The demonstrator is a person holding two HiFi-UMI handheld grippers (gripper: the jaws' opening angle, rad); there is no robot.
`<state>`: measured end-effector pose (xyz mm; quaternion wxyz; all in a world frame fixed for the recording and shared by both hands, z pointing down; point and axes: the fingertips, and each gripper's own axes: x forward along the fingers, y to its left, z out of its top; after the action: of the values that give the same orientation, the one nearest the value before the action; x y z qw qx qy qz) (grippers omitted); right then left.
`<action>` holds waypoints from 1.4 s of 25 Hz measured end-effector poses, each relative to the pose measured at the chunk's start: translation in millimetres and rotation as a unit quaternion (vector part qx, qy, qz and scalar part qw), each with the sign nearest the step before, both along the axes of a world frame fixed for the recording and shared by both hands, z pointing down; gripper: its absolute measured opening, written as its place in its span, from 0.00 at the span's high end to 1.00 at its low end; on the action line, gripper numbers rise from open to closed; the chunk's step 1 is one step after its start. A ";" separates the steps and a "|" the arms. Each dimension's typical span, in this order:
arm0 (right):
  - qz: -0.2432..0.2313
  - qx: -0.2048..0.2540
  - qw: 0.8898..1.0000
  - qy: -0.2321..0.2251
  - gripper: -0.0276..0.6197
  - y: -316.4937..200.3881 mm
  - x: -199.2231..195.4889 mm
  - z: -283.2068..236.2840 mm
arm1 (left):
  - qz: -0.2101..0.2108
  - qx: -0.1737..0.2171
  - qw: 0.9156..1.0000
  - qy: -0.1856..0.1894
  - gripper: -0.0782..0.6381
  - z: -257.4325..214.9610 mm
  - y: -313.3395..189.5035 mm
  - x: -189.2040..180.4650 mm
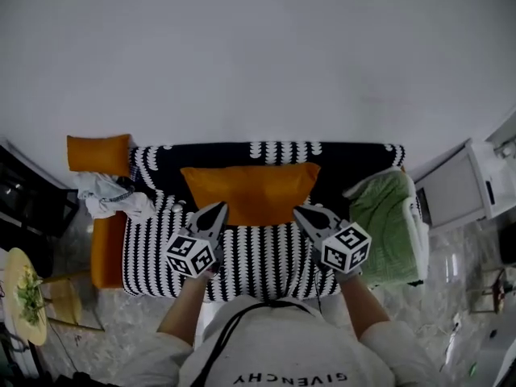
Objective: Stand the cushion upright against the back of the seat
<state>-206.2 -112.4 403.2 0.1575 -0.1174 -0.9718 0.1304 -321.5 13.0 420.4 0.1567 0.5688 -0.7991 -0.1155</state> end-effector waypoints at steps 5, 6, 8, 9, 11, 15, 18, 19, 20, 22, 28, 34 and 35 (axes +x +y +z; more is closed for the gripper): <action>-0.015 -0.001 1.000 -0.001 0.93 14.7 4.7 -8.9 | 0.008 0.013 1.000 0.000 0.86 -15.2 -0.3 9.1; -0.018 -0.004 1.000 0.000 0.93 18.3 5.9 -9.1 | 0.009 0.014 1.000 0.002 0.86 -16.1 0.1 11.3; -0.025 -0.004 1.000 0.004 0.93 24.3 7.3 -9.3 | 0.010 0.017 1.000 0.006 0.86 -16.6 0.9 15.3; -0.028 -0.003 1.000 0.004 0.93 26.2 7.1 -10.1 | 0.009 0.018 1.000 0.008 0.86 -17.1 1.3 16.7; -0.030 0.000 1.000 0.001 0.93 28.2 5.4 -13.9 | 0.008 0.018 1.000 0.008 0.86 -19.0 1.9 18.2; -0.024 0.002 1.000 -0.010 0.93 27.7 3.7 -20.0 | -0.002 0.021 1.000 0.004 0.86 -24.5 6.4 16.4; -0.022 -0.005 1.000 -0.011 0.93 27.2 5.3 -20.9 | 0.000 0.021 1.000 0.003 0.86 -27.5 9.9 17.8; -0.023 -0.007 1.000 -0.011 0.93 27.9 6.4 -21.2 | 0.001 0.019 1.000 0.002 0.86 -27.6 11.6 19.2; -0.024 -0.009 1.000 -0.011 0.93 28.9 7.4 -21.8 | 0.001 0.018 1.000 0.002 0.86 -27.6 13.4 20.6; -0.027 -0.010 1.000 -0.012 0.93 30.9 8.5 -24.0 | 0.001 0.019 1.000 0.007 0.86 -28.6 16.1 22.2; -0.029 -0.021 0.999 -0.018 0.93 31.6 3.8 -27.9 | 0.008 0.027 0.999 0.023 0.86 -34.6 14.6 24.0; -0.033 -0.024 0.999 -0.020 0.93 33.7 4.8 -27.6 | 0.010 0.029 0.999 0.025 0.86 -35.7 18.0 25.0; -0.034 -0.024 0.999 -0.020 0.93 34.6 5.9 -26.6 | 0.010 0.030 0.999 0.027 0.86 -35.1 18.5 25.3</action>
<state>-200.3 -77.7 376.6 0.1395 -0.1565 -0.9669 0.1458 -296.2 31.4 385.2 0.1623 0.5779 -0.7850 -0.1533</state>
